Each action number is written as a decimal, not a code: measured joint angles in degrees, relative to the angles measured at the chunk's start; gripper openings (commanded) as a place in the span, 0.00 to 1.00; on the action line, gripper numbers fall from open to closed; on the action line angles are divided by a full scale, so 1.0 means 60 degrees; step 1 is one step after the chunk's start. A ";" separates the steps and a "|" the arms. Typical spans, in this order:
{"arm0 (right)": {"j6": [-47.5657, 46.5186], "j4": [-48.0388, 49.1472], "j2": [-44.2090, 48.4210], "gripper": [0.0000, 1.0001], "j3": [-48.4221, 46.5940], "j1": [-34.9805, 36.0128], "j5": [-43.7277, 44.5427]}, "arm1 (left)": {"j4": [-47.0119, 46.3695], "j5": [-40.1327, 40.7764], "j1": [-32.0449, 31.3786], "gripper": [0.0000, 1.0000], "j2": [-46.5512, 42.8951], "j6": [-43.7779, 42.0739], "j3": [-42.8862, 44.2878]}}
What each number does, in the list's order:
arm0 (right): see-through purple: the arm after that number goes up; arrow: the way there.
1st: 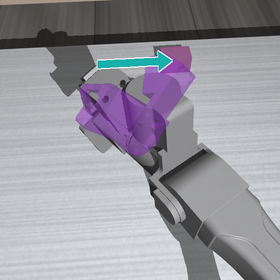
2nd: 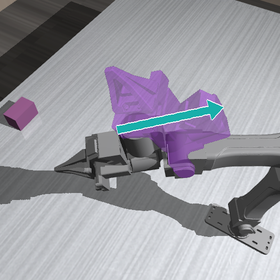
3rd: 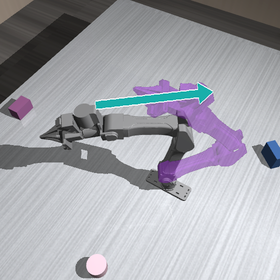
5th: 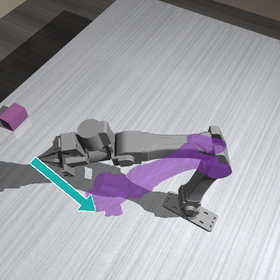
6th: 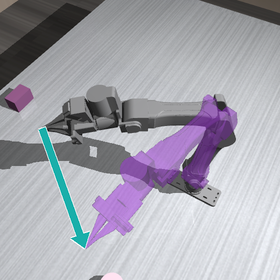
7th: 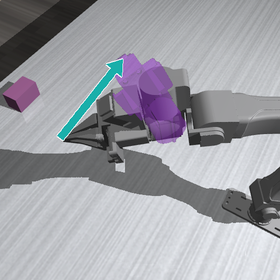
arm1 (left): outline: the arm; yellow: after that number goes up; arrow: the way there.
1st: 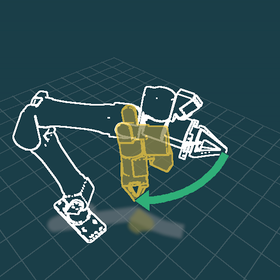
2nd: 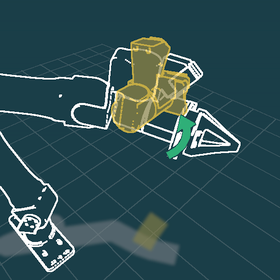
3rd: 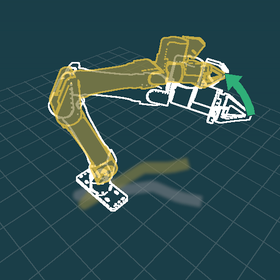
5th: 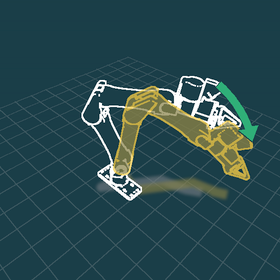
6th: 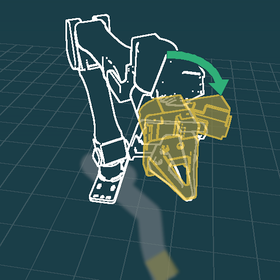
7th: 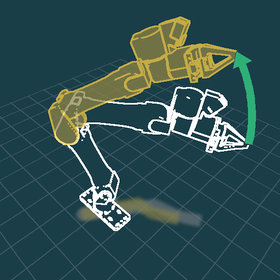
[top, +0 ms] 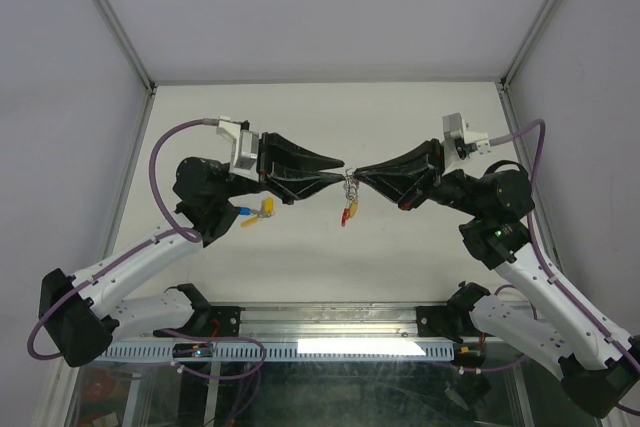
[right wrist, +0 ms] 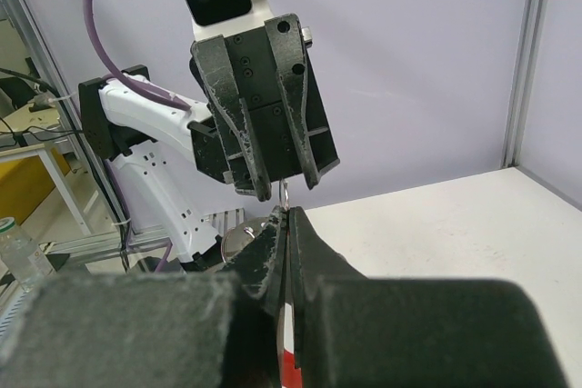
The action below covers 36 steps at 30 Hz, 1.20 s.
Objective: Put the keys on the keyring
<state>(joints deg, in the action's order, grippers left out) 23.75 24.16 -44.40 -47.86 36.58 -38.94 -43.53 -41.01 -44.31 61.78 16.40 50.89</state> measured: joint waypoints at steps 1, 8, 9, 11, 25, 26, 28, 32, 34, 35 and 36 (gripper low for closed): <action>-0.0011 0.0000 0.0000 0.00 0.0000 0.0000 -0.0004 | -0.0051 -0.0004 0.0000 0.22 0.0022 0.0047 0.0000; -0.0051 0.0000 0.0000 0.00 0.0000 0.0000 0.0000 | -0.0324 -0.0011 -0.0102 0.22 0.0175 0.0168 0.0000; -0.0051 0.0000 0.0000 0.00 0.0004 -0.0004 0.0000 | -0.0328 -0.0011 -0.0120 0.22 0.0211 0.0168 0.0000; -0.0055 0.0000 0.0011 0.00 0.0025 -0.0004 0.0000 | -0.0328 -0.0011 -0.0124 0.20 0.0280 0.0168 0.0000; -0.0200 -0.0004 0.0076 0.00 0.0149 -0.0022 0.0022 | -0.0280 -0.0186 -0.0127 0.00 0.0426 0.0157 0.0000; -0.0226 -0.0015 0.0080 0.00 0.0149 -0.0022 0.0022 | -0.0255 -0.0186 -0.0127 0.00 0.0426 0.0149 0.0004; -0.0313 -0.0087 0.0098 0.01 0.0149 -0.0025 0.0025 | -0.0193 -0.0193 -0.0127 0.00 0.0426 0.0102 0.0011; -0.0641 -0.0641 0.0248 0.13 0.0131 -0.0047 0.0058 | 0.0423 -0.0244 -0.0127 0.00 0.0401 -0.0219 0.0117; -0.0976 -0.1235 0.0328 0.16 -0.0007 -0.0047 0.0069 | 0.0856 -0.0255 -0.0149 0.00 0.0372 -0.0463 0.0197; -0.1271 -0.1625 0.0357 0.18 -0.0153 -0.0047 0.0033 | 0.1089 -0.0255 -0.0178 0.00 0.0357 -0.0619 0.0233; -0.1599 -0.2076 0.0379 0.19 -0.0372 -0.0047 0.0007 | 0.1384 -0.0259 -0.0182 0.00 0.0328 -0.0787 0.0270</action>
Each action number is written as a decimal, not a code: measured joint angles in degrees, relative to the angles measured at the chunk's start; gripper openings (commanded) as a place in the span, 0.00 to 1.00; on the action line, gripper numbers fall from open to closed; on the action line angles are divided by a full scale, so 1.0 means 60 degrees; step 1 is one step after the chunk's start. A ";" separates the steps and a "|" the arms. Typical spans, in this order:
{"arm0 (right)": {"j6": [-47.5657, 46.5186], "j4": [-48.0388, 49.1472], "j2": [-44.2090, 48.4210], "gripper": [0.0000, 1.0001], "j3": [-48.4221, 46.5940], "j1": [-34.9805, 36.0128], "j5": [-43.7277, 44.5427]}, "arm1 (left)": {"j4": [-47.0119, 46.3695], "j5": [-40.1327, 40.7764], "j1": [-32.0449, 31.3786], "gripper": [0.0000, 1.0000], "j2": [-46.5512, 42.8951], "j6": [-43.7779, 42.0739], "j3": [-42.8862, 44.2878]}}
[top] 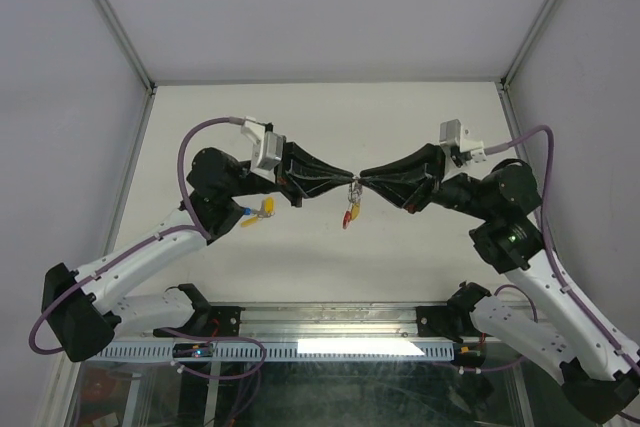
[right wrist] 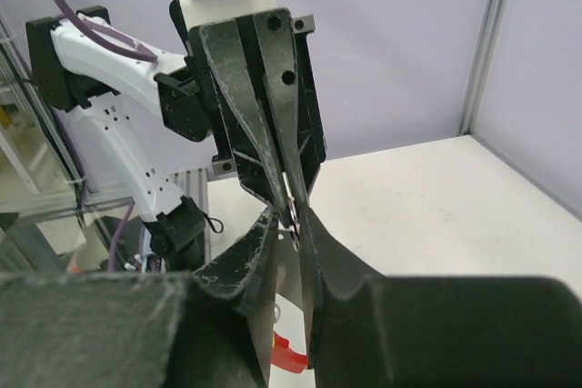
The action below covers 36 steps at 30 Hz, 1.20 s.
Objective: Put the keys on the keyring
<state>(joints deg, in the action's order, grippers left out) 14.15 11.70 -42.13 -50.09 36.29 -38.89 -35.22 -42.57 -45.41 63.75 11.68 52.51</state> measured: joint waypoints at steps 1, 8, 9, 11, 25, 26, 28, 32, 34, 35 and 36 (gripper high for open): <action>-0.0222 -0.0262 0.0022 0.20 -0.0149 0.0000 -0.0015 | 0.0197 0.0000 0.0000 0.00 -0.0018 -0.0127 0.0026; -0.2157 -0.3027 0.0022 0.23 -0.1792 0.0000 -0.0357 | 0.2361 -0.0197 0.0000 0.00 -0.0029 -0.1297 0.0736; -0.2448 -0.3497 -0.0022 0.23 -0.2069 0.0000 -0.0404 | 0.2765 -0.0248 0.0000 0.00 -0.0029 -0.1530 0.0903; -0.3020 -0.4444 -0.0164 0.23 -0.2626 0.0000 -0.0444 | 0.3701 -0.0404 0.0000 0.00 -0.0004 -0.2058 0.1333; -0.4736 -0.7814 -0.1530 0.22 -0.3636 0.0000 -0.1118 | 0.8470 -0.1198 0.0000 0.00 0.0688 -0.4506 0.3268; -0.4772 -0.7883 -0.1592 0.22 -0.3636 0.0000 -0.1173 | 0.8677 -0.1206 0.0000 0.00 0.0699 -0.4619 0.3315; -0.4819 -0.7996 -0.1647 0.22 -0.3636 0.0000 -0.1257 | 0.9085 -0.1213 0.0000 0.00 0.0710 -0.4816 0.3439; -0.4892 -0.8007 -0.1683 0.22 -0.3636 0.0000 -0.1395 | 0.9595 -0.1231 0.0000 0.00 0.0801 -0.5107 0.3730; -0.4903 -0.8000 -0.1734 0.22 -0.3636 0.0000 -0.1472 | 0.9734 -0.1246 0.0000 0.00 0.0860 -0.5176 0.3836; -0.4911 -0.8000 -0.1763 0.22 -0.3636 0.0000 -0.1508 | 0.9774 -0.1249 0.0000 0.00 0.0896 -0.5213 0.3872; -0.4914 -0.7996 -0.1810 0.22 -0.3636 0.0000 -0.1563 | 0.9828 -0.1257 0.0000 0.00 0.0933 -0.5246 0.3905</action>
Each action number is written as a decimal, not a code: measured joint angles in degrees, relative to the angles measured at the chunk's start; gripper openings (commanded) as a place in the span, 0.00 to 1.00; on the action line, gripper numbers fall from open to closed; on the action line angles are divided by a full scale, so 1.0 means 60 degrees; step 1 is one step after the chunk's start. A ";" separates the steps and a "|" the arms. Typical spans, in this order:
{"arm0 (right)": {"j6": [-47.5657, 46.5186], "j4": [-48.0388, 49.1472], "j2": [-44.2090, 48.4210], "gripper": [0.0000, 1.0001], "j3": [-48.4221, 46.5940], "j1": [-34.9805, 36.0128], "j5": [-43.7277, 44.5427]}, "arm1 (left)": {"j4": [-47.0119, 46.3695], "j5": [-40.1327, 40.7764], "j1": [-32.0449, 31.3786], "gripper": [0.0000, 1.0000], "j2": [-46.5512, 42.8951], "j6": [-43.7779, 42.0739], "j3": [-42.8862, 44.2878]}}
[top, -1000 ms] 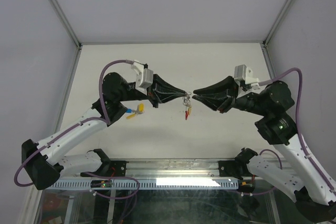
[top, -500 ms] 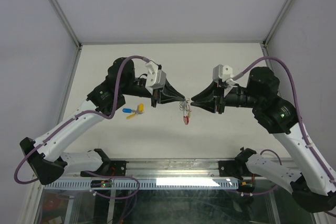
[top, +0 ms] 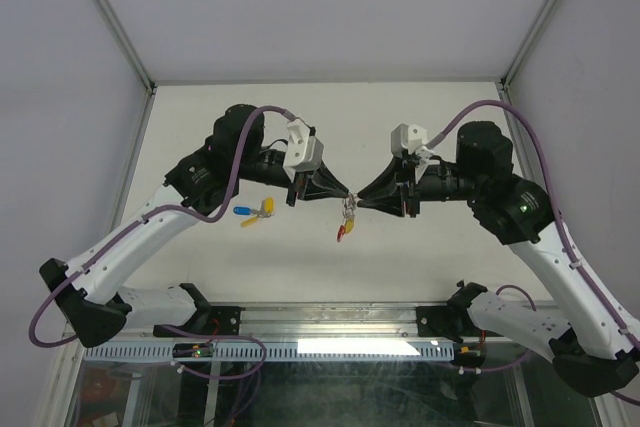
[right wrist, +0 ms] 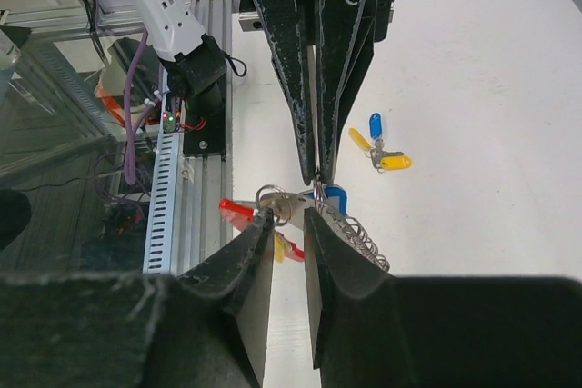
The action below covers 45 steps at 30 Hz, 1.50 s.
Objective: Put the keys on the keyring
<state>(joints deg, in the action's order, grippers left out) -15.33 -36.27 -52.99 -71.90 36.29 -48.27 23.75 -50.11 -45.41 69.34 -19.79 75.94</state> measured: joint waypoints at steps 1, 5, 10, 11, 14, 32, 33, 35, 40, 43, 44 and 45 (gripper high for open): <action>0.0000 0.0007 -0.0058 0.22 0.0000 0.0000 -0.0047 | 0.0058 0.0000 0.0000 0.00 0.0040 -0.0033 0.0026; 0.0000 0.0025 -0.0288 0.22 0.0000 0.0004 -0.0153 | 0.0153 -0.0098 0.0000 0.00 0.0208 -0.0087 0.0095; -0.0007 0.0029 -0.0441 0.20 0.0000 0.0018 -0.0204 | 0.0255 -0.0160 0.0004 0.00 0.0302 -0.0117 0.0124; -0.0011 0.0025 -0.0466 0.19 0.0000 0.0022 -0.0215 | 0.0262 -0.0164 0.0004 0.00 0.0302 -0.0120 0.0124; -0.0018 0.0025 -0.0525 0.18 0.0000 0.0040 -0.0211 | 0.0266 -0.0171 0.0004 0.00 0.0302 -0.0131 0.0124; -0.0317 0.0007 -0.0273 0.21 0.0000 0.0120 0.0120 | 0.0266 -0.0226 0.0000 0.00 0.0302 -0.0135 0.0124; -0.0353 0.0011 -0.0175 0.21 0.0000 0.0120 0.0197 | 0.0266 -0.0237 0.0000 0.00 0.0302 -0.0135 0.0124; -0.0404 0.0036 -0.0036 0.22 0.0000 0.0120 0.0331 | 0.0266 -0.0266 0.0000 0.00 0.0302 -0.0135 0.0124; -0.0474 0.0066 -0.0007 0.28 0.0000 0.0120 0.0521 | 0.0266 -0.0397 0.0000 0.00 0.0302 -0.0135 0.0124; -0.0484 0.0069 -0.0091 0.29 0.0000 0.0120 0.0583 | 0.0266 -0.0426 0.0000 0.00 0.0302 -0.0135 0.0124; -0.0484 0.0069 -0.0120 0.29 0.0000 0.0120 0.0583 | 0.0270 -0.0430 0.0000 0.00 0.0302 -0.0135 0.0124; -0.0481 0.0069 -0.0138 0.29 0.0000 0.0120 0.0583 | 0.0266 -0.0433 0.0000 0.00 0.0302 -0.0135 0.0124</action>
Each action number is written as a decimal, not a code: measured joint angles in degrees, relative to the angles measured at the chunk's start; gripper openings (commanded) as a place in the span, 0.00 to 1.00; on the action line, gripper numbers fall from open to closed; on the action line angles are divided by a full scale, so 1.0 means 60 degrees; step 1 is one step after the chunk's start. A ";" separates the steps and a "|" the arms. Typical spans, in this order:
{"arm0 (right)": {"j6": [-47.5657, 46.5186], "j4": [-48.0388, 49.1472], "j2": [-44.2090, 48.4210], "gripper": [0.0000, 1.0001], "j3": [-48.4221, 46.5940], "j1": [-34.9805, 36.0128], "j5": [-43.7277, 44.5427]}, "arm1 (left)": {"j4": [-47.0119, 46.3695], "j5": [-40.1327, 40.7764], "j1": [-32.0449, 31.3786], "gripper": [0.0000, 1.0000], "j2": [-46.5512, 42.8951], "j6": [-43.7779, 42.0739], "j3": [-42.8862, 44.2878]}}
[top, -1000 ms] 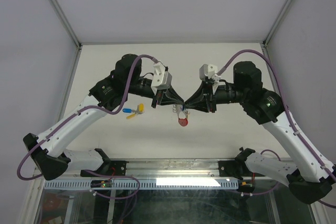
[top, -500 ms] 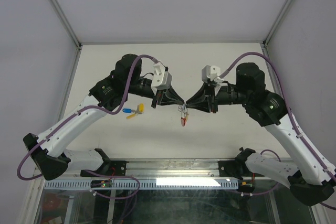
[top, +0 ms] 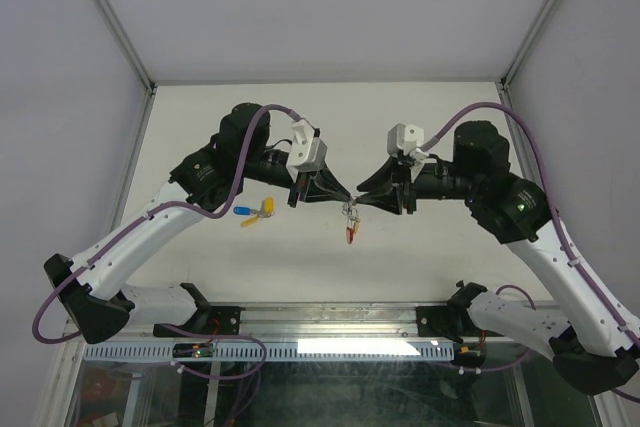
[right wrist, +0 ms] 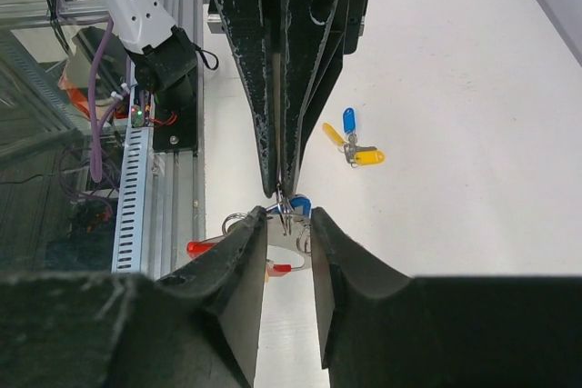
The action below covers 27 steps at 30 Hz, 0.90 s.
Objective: Put the keys on the keyring
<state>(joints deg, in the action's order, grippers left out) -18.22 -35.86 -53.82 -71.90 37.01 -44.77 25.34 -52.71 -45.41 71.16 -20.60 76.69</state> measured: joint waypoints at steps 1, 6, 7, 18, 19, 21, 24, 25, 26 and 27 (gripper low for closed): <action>0.0000 0.0004 -0.0029 0.28 0.0000 0.0000 -0.0004 | 0.0000 -0.0004 0.0000 0.00 0.0000 0.0000 0.0000; 0.0011 -0.0004 -0.0208 0.20 0.0000 0.0000 -0.0138 | 0.0000 -0.0033 0.0000 0.00 0.0000 0.0000 0.0000; 0.0007 -0.0007 -0.0259 0.18 0.0000 0.0000 -0.0186 | 0.0000 -0.0036 0.0000 0.00 0.0000 0.0000 0.0000; -0.0058 -0.0335 -0.0561 0.00 -0.0073 0.0124 -0.0616 | 0.0058 -0.0062 0.0004 0.00 0.0000 0.0025 0.0000; -0.0058 -0.0339 -0.0565 0.00 -0.0087 0.0124 -0.0623 | 0.0058 -0.0062 0.0000 0.00 0.0000 0.0025 0.0000; -0.0036 -0.0335 -0.0561 0.00 -0.0087 0.0124 -0.0623 | 0.0055 -0.0062 0.0000 0.05 0.0000 0.0033 0.0000; 0.0117 -0.0248 -0.0543 0.00 -0.0080 0.0124 -0.0608 | 0.0036 -0.0058 0.0004 0.16 0.0000 0.0036 0.0004; 0.0189 -0.0164 -0.0525 0.00 -0.0069 0.0124 -0.0608 | 0.0018 -0.0062 0.0000 0.18 0.0000 0.0044 0.0007; 0.0295 -0.0062 -0.0495 0.00 -0.0069 0.0124 -0.0601 | -0.0007 -0.0062 0.0000 0.19 0.0000 0.0055 0.0007; 0.0375 0.0018 -0.0459 0.00 -0.0069 0.0124 -0.0597 | -0.0044 -0.0062 0.0000 0.20 -0.0004 0.0073 0.0007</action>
<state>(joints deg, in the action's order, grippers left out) -15.97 -35.75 -56.58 -72.31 37.76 -48.36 25.08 -53.08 -45.41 71.13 -20.16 76.73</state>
